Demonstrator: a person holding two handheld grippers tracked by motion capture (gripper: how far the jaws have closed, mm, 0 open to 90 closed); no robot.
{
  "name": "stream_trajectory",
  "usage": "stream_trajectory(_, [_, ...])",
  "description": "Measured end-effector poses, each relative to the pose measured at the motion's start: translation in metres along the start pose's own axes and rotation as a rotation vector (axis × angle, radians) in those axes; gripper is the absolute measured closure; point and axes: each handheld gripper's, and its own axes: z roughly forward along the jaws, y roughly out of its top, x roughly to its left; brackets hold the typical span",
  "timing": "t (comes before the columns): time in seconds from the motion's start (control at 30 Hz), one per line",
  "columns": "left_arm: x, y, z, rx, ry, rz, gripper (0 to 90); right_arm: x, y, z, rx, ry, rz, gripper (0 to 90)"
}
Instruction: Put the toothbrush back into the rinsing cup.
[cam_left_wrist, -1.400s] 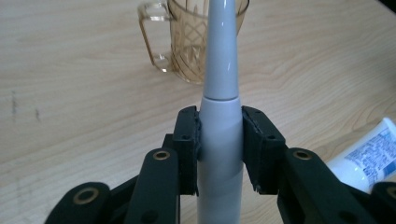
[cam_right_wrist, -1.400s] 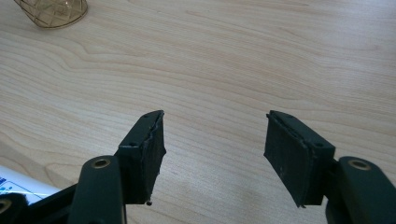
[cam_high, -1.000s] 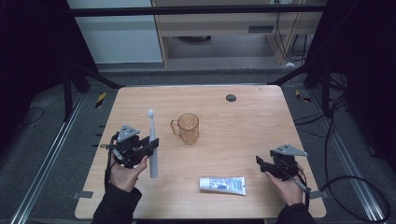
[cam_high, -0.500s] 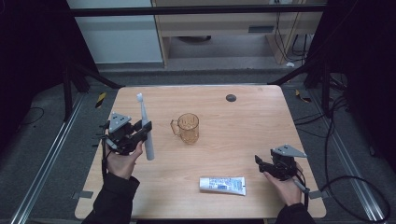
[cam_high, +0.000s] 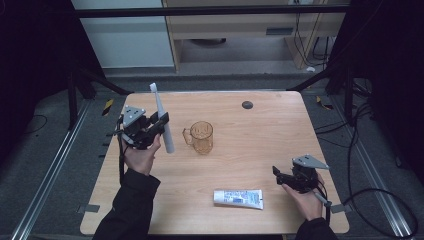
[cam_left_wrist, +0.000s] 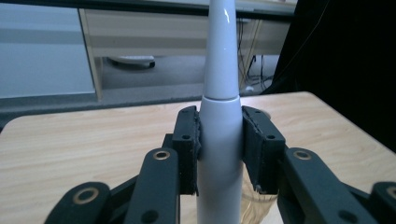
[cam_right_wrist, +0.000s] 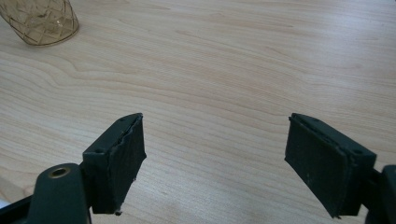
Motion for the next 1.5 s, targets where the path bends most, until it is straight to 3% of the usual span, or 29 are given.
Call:
stream_trajectory(0.3, [-0.008, 0.014, 0.020, -0.073, -0.002, -0.015, 67.4, 0.000, -0.001, 0.001, -0.003, 0.001, 0.003, 18.4])
stream_trajectory(0.5, [-0.010, 0.015, 0.031, -0.107, 0.001, -0.035, 67.4, -0.001, -0.001, 0.001, -0.011, -0.001, 0.000, 18.1])
stream_trajectory(0.87, [-0.014, 0.012, 0.049, -0.130, -0.005, -0.052, 67.4, -0.001, -0.002, 0.001, -0.021, -0.009, -0.012, 17.6])
stream_trajectory(1.5, [-0.031, 0.007, 0.076, -0.113, -0.043, -0.016, 67.4, -0.001, -0.002, 0.002, -0.031, -0.013, -0.034, 17.7])
